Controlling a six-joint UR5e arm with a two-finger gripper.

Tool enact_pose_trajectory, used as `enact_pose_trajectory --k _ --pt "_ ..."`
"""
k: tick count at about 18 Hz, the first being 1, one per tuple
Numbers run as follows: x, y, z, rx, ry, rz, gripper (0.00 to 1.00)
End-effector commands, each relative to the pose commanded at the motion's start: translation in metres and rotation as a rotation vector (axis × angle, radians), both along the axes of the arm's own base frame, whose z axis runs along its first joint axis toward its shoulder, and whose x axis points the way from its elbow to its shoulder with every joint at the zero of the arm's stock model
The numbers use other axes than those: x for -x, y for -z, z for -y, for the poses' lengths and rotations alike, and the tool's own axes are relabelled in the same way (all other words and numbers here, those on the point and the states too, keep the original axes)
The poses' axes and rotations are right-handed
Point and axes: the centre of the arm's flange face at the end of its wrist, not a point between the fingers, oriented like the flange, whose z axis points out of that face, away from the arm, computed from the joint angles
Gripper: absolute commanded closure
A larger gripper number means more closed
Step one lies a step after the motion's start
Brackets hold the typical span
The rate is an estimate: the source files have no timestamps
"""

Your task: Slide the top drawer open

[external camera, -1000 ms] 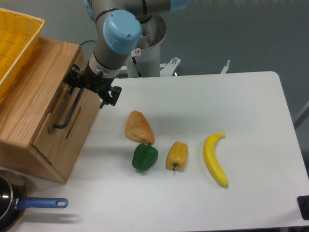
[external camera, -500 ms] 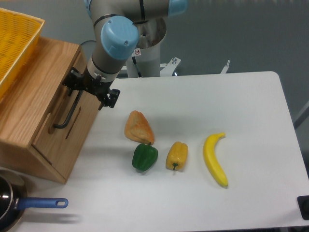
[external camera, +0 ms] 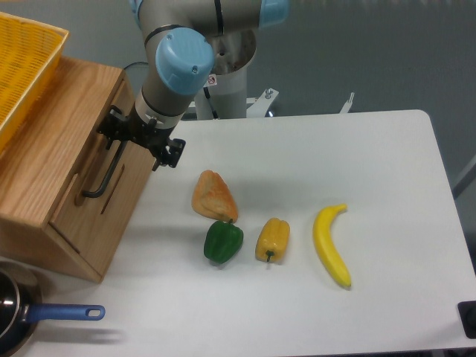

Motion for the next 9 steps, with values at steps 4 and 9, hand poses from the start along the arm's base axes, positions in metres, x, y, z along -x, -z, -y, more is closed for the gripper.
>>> enact_pose_trajectory --k 4,9 --pt "0.0013 0.0013 -0.0002 0.007 0.001 -0.006 0.0" --pt "0.0044 0.0043 -0.0009 0.017 0.004 -0.013 0.0"
